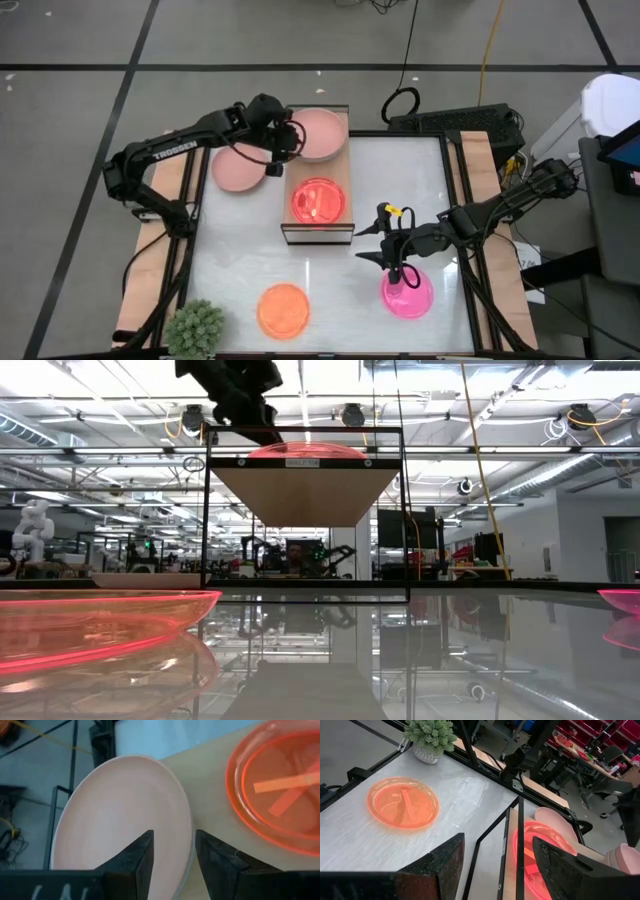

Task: Place and stack plates onto a shelf
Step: Stack the bottom light orange plate on top of the gray plate on the shelf

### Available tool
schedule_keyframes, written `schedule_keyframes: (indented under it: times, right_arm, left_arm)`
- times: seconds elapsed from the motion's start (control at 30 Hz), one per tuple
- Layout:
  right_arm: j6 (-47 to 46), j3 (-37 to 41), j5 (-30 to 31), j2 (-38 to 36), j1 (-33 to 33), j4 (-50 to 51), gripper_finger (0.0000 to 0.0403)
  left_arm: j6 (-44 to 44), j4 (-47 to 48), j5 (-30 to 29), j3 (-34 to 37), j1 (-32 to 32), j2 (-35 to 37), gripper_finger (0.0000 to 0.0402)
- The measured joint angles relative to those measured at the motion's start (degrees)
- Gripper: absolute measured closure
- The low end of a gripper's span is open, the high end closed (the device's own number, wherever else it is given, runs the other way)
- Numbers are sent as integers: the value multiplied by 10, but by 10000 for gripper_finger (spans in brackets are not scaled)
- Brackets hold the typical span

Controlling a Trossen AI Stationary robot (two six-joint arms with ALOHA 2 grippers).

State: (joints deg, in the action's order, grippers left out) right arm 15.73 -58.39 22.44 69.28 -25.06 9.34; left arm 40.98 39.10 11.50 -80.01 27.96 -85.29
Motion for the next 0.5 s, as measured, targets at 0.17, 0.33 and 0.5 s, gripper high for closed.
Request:
schedule_keyframes:
  times: [0.17, 0.33, 0.5]
  right_arm:
    - [0, 0, 0, 0, 0, 0, 188]
    - [0, 0, 0, 0, 0, 0, 188]
    - [0, 0, 0, 0, 0, 0, 188]
  left_arm:
    - [-47, 4, -42, 0, -12, 10, 250]
    - [-86, 3, -26, 0, -12, 10, 262]
    - [-127, -40, -25, 8, -20, 10, 297]
